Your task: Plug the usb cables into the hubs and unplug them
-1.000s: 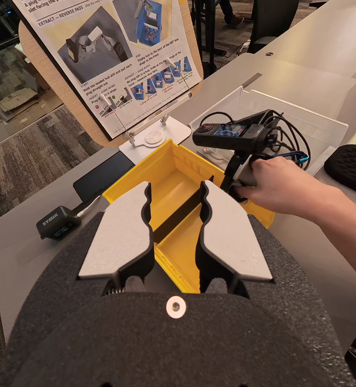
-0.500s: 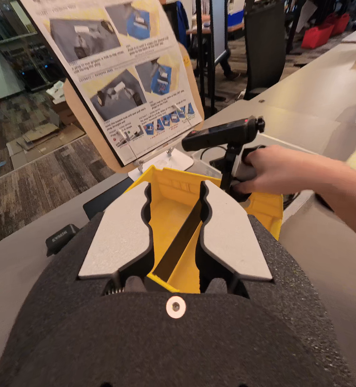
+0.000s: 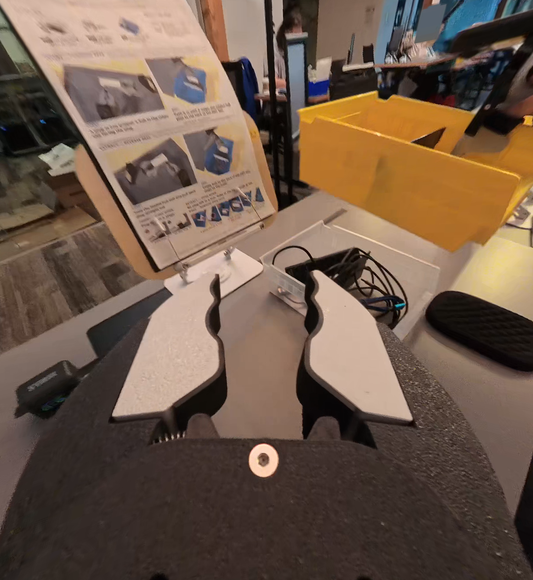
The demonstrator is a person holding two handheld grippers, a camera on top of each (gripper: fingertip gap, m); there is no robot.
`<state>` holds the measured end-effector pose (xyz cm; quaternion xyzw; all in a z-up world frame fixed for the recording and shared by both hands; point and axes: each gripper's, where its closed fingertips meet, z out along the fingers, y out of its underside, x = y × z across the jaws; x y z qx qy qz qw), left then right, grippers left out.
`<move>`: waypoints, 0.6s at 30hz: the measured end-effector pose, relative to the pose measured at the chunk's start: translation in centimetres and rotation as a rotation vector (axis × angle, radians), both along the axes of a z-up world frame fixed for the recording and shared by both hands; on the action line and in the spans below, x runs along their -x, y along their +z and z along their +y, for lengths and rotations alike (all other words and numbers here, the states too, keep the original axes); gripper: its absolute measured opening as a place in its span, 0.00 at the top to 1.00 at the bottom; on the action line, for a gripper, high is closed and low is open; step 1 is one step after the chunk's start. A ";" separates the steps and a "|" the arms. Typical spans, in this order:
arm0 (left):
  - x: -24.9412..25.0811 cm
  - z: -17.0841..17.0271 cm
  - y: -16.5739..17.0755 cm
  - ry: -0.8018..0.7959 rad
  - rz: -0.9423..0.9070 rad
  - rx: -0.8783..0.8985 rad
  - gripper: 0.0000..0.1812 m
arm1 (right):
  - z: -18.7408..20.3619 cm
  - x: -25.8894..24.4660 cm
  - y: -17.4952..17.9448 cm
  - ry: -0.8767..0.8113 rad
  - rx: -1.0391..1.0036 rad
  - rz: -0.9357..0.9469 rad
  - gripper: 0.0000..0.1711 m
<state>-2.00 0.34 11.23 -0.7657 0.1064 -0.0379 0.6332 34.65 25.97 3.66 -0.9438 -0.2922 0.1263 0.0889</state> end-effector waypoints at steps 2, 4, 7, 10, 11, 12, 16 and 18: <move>-0.9 1.8 -1.6 -0.052 -0.026 0.068 0.71 | 2.1 -5.2 -1.7 -0.086 -0.006 -0.021 0.97; -2.3 4.0 -4.0 -0.121 -0.066 0.166 0.69 | 3.6 -9.8 -3.9 -0.142 -0.017 -0.039 0.97; -6.8 7.3 -7.9 -0.356 -0.167 0.290 0.66 | 4.9 -15.3 -7.7 -0.206 -0.074 -0.052 0.97; -9.7 10.8 -12.5 -0.427 -0.267 0.413 0.63 | 6.0 -17.7 -12.4 -0.231 -0.059 -0.014 0.96; -10.2 11.7 -14.1 -0.423 -0.279 0.449 0.63 | 6.2 -17.7 -14.1 -0.223 -0.024 0.002 0.96; -10.9 12.3 -15.4 -0.427 -0.300 0.485 0.63 | 6.6 -17.5 -15.8 -0.211 0.013 0.015 0.96; -12.1 14.3 -19.8 -0.365 -0.248 0.591 0.62 | 8.7 -15.2 -21.1 -0.124 0.117 0.021 0.96; -11.9 15.3 -21.4 -0.309 -0.189 0.644 0.64 | 9.5 -13.9 -22.4 -0.059 0.117 0.015 0.96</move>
